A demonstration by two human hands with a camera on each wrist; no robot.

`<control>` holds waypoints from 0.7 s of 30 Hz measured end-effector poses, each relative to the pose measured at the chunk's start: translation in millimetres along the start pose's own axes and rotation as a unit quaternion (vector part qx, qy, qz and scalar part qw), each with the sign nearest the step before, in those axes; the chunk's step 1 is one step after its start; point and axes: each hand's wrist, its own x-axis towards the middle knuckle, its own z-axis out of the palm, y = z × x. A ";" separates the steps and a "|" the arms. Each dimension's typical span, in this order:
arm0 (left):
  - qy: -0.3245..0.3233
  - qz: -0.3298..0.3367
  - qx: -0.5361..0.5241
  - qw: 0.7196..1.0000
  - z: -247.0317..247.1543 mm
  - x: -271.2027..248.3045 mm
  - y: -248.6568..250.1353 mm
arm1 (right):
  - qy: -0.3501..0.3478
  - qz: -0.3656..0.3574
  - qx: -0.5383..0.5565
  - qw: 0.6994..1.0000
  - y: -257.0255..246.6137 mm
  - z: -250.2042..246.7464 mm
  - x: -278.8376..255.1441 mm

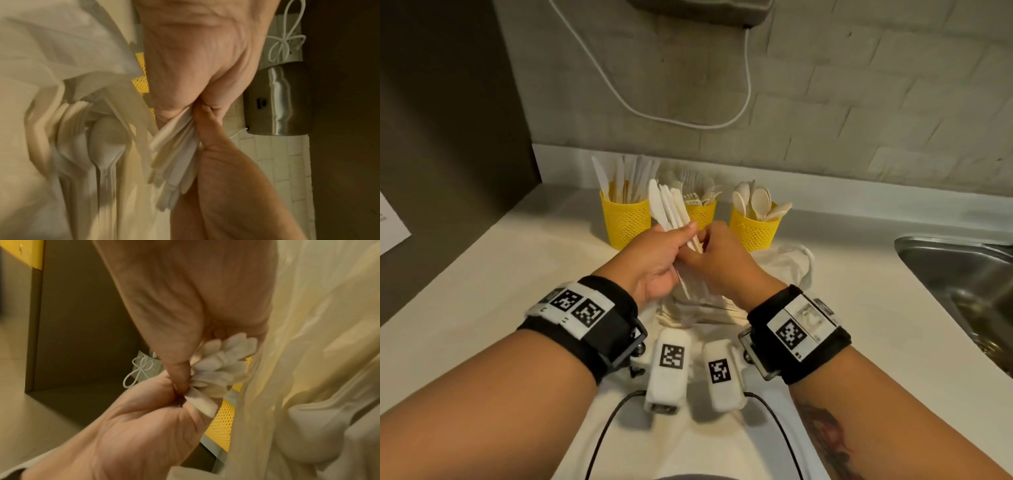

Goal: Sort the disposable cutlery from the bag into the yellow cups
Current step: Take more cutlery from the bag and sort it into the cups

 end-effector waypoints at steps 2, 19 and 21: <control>0.018 0.008 0.001 1.000 -1.6 3.4 -2.2 | 0.016 -0.040 0.001 0.999 2.9 -3.8 -2.9; 0.025 0.050 -0.057 0.997 -11.7 6.3 -17.7 | 0.052 -0.009 0.235 0.971 13.3 18.7 -7.3; 0.031 0.059 -0.062 0.996 -11.4 5.9 -18.3 | 0.062 -0.025 0.242 0.968 10.7 22.0 -8.5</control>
